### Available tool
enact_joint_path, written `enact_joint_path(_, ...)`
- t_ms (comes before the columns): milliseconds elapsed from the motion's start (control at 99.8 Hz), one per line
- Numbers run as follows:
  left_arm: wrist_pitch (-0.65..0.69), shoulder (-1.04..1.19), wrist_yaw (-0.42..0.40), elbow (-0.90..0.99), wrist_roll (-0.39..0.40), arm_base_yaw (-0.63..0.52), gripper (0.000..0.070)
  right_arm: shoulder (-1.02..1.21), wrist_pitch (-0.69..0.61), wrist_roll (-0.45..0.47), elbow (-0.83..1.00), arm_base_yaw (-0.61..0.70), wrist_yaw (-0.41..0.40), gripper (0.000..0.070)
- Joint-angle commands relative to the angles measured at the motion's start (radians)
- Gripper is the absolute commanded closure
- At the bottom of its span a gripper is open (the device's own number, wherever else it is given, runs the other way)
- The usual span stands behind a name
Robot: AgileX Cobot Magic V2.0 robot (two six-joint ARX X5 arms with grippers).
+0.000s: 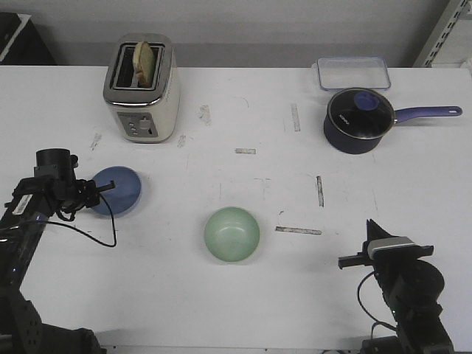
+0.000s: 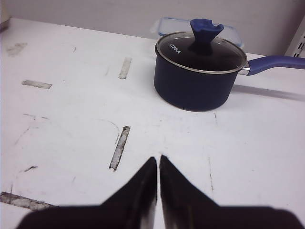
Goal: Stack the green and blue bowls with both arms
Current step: 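Grip the blue bowl rim and lift it over the green bowl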
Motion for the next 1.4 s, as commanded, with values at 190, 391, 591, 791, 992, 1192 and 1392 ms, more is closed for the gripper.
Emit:
enact_joint_path(190, -0.08, -0.031, 0.01, 0.165, -0.025, -0.009, 0.07, 0.006, 0.009, -0.004, 0.005, 0.002, -0.001, 0.07)
enact_joint_path(391, -0.098, -0.14, 0.154, 0.252, -0.034, -0.069, 0.07, 0.006, 0.008, -0.004, 0.005, 0.002, -0.001, 0.07)
enact_joint_path(591, -0.097, -0.247, 0.227, 0.253, -0.056, -0.232, 0.07, 0.006, 0.008, -0.004, 0.005, 0.002, -0.001, 0.07)
enact_joint_path(791, -0.176, -0.254, 0.226, 0.253, -0.055, -0.464, 0.07, 0.006, 0.006, -0.004, 0.005, 0.002, -0.001, 0.07)
enact_joint_path(992, -0.179, -0.192, 0.225, 0.253, -0.051, -0.651, 0.07, 0.006, 0.006, -0.004, 0.005, 0.002, -0.001, 0.07)
enact_joint_path(1192, -0.159, -0.077, 0.225, 0.253, -0.051, -0.736, 0.07, 0.006, 0.006, -0.004, 0.005, 0.002, -0.001, 0.07)
enact_joint_path(1392, -0.145, 0.031, 0.225, 0.253, -0.042, -0.767, 0.07, 0.006, 0.006, -0.004, 0.005, 0.002, -0.001, 0.07)
